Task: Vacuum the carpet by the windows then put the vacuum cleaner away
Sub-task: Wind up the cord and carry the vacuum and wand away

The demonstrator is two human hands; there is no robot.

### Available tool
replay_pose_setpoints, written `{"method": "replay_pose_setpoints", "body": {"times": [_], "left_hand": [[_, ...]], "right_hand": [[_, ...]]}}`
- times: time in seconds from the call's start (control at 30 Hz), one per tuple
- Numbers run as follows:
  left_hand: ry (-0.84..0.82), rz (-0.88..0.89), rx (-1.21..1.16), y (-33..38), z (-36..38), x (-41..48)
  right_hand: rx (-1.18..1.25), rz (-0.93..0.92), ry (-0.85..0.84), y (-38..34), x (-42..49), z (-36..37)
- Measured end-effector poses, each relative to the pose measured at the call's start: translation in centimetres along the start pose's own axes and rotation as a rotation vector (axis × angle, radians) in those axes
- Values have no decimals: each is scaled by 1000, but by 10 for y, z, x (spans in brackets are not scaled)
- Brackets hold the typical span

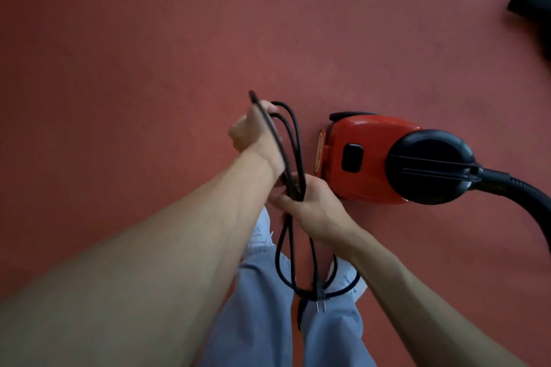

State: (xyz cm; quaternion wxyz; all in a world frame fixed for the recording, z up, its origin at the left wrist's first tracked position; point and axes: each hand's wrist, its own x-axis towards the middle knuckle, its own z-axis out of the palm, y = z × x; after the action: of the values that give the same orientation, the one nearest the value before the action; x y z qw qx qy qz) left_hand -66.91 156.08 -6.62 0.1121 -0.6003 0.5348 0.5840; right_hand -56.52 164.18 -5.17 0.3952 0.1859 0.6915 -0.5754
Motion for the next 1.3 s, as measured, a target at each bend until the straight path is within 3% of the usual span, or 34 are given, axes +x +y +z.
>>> {"method": "replay_pose_setpoints", "body": {"times": [0.13,0.3,0.53,0.73,0.87,0.97,1.03,1.13,1.17,1.23,1.3], "left_hand": [[-466,37,134,-13,-19,0],[-764,-77,464,-58,-65,-23],[-1058,168,723,-77,-66,-42],[-1096,168,835,-75,-52,-46],[-844,337,1068,-79,-40,-51],[-647,501,1150,-80,-28,-55],[-581,584,1131,-77,-19,-57],[-631,699,1092,-70,-1,-63],[-665,720,1095,-69,6,-66],[-707,753,1147,-69,21,-73],[-732,811,1189,-72,33,-79]], "right_hand": [[262,127,206,18,2,-5],[566,138,443,25,5,-25],[370,6,120,8,-9,-50],[249,-10,-20,12,-13,-70],[178,32,-49,20,-23,-87],[-31,53,-79,22,-41,-112],[-181,39,111,26,-51,-136],[-325,-65,725,42,-63,-171],[-322,-49,861,50,-65,-181],[-281,31,951,65,-69,-196],[-254,91,890,79,-70,-204]]}}
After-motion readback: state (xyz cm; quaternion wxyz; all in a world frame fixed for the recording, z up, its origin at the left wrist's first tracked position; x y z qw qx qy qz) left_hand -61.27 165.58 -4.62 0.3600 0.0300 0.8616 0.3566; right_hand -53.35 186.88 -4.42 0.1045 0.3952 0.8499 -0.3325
